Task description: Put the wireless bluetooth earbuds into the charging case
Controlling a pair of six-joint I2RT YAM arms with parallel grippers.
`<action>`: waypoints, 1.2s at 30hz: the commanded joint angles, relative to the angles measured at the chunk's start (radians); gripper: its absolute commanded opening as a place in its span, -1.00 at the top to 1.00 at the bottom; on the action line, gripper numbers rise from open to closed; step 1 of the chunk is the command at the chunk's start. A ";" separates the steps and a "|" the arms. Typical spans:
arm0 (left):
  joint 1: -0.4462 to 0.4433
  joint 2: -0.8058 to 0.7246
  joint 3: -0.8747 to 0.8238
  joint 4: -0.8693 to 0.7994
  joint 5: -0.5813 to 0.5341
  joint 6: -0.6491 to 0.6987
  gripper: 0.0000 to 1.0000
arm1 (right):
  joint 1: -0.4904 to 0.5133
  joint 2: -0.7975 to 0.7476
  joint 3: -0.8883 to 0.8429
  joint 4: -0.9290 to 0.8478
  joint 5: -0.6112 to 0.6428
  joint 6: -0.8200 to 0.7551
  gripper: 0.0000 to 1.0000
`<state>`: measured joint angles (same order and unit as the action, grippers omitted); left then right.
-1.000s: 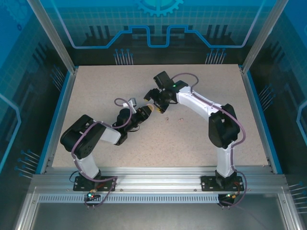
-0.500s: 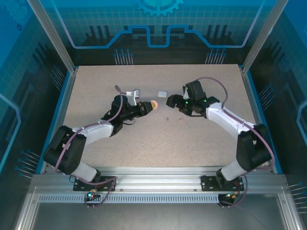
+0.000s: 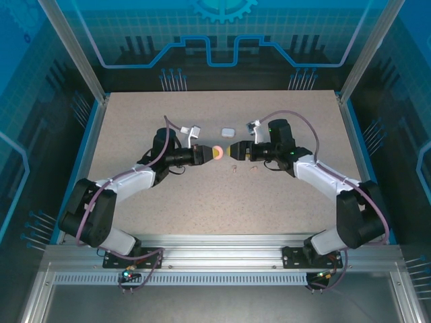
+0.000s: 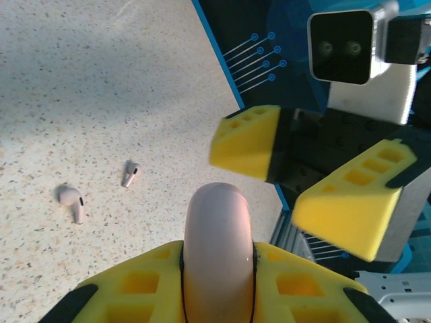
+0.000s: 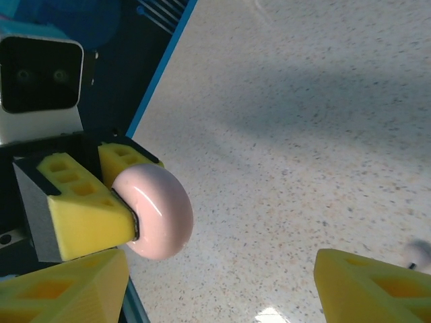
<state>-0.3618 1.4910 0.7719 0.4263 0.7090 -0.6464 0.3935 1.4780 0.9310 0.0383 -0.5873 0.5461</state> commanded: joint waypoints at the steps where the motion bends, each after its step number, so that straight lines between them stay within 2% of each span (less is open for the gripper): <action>1: 0.003 -0.017 0.039 -0.008 0.048 0.020 1.00 | 0.024 0.037 0.041 0.043 -0.059 -0.029 -0.45; 12: 0.003 -0.023 0.055 -0.012 0.066 0.019 1.00 | 0.054 0.101 0.081 0.029 -0.032 -0.034 -0.38; 21: 0.002 -0.067 0.052 -0.015 0.092 0.016 1.00 | -0.066 0.162 0.005 0.104 0.011 0.062 -0.24; 27: 0.001 -0.071 0.044 -0.015 0.089 0.019 1.00 | -0.072 0.056 -0.028 0.087 -0.029 0.056 -0.24; 32: 0.001 -0.059 0.046 0.008 0.091 0.008 1.00 | -0.051 -0.010 -0.023 0.099 -0.154 0.057 -0.22; 36: 0.000 -0.055 0.053 0.015 0.090 0.005 1.00 | -0.010 -0.022 0.006 0.067 -0.153 0.044 -0.14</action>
<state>-0.3565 1.4380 0.7959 0.4023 0.7685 -0.6476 0.3557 1.4673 0.9062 0.1219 -0.6926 0.6018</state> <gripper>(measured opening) 0.223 0.574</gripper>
